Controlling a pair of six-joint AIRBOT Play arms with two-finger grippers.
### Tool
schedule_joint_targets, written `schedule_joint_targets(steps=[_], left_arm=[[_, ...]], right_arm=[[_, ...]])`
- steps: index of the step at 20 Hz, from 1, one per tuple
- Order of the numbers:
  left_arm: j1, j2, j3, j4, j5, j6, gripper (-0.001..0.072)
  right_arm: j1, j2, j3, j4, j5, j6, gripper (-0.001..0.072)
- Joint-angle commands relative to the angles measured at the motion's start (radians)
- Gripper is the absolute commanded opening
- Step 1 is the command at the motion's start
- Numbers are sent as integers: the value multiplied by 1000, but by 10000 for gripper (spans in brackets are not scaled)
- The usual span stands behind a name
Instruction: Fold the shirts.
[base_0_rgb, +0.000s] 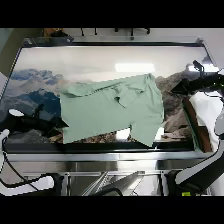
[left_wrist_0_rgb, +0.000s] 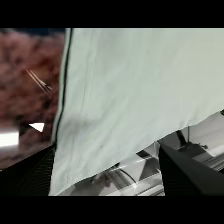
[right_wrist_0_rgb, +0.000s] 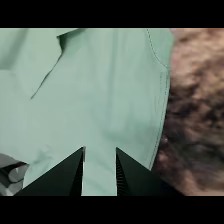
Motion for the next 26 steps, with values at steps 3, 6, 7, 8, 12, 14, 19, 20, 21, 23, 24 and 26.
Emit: schedule_joint_targets(steps=[3, 6, 7, 8, 12, 14, 19, 20, 21, 23, 24, 26], left_arm=[[1, 29, -158, -84, 121, 81, 700], [1, 29, -80, -93, 87, 81, 658], [1, 29, -47, -98, 84, 81, 460], [1, 29, -21, -98, 85, 83, 238], [18, 28, 77, -71, 88, 106, 13], [55, 28, 127, -32, 85, 105, 13], [125, 18, 162, -15, 104, 137, 15], [127, 4, 162, -13, 94, 137, 16], [129, -10, 163, -11, 76, 137, 66], [143, -31, 163, -12, 54, 136, 684], [154, -35, 163, -11, 54, 137, 681], [198, -35, 165, 25, 88, 137, 681]], right_arm=[[-5, 5, -30, -19, 8, 7, 224], [-6, 5, -31, -19, 9, 7, 224], [-5, 5, -38, -18, 9, 7, 224], [-5, 5, -55, -19, 9, 8, 224], [-6, 19, -204, -22, 26, 6, 224], [-6, 32, -283, -23, 23, -2, 223], [-6, 90, -435, -22, -30, -12, 223], [-6, 106, -460, -22, -45, -17, 223], [-6, 119, -479, -23, -53, -20, 224], [-6, 147, -506, -23, -55, -23, 224], [-6, 163, -515, -23, -55, -27, 224], [-6, 198, -533, -43, -56, -35, 224]])
